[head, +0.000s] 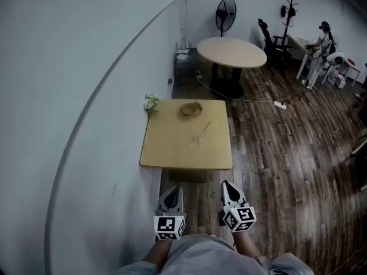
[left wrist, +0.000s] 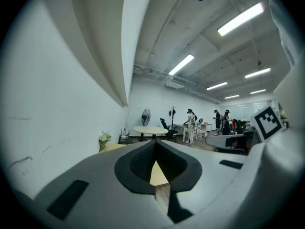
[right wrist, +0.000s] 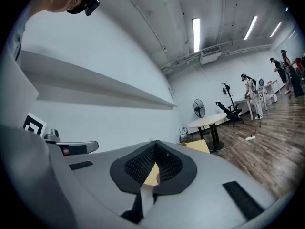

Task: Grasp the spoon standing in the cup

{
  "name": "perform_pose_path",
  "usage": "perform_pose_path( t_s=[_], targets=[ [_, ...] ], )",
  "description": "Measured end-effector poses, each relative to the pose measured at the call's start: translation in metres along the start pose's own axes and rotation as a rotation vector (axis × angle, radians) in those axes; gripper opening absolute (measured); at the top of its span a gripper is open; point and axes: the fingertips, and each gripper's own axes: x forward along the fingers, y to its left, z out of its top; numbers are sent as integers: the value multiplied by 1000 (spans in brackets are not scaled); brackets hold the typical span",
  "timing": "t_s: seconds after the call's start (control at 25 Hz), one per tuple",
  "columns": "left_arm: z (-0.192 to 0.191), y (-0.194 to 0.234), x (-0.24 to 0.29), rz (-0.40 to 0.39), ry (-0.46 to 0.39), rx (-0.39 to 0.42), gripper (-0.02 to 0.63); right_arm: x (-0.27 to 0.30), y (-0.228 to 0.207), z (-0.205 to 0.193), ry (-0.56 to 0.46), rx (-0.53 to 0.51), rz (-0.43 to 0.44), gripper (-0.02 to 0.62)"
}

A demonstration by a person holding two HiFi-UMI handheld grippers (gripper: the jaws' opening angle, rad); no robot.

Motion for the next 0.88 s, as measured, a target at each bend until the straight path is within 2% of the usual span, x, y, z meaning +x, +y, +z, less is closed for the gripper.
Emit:
perform_pose_path(
  t_s=[0.36,0.56,0.88],
  targets=[
    [-1,-15,5,4,5,6,2,-6,-9,2,6,0,19,-2],
    [-3,-25,8,14,14,11,2,-10,-21,-1,10,58,44,-2],
    [-9,-60,15,5,29,25,2,-23,-46,-8,43,-29,46,-2]
  ],
)
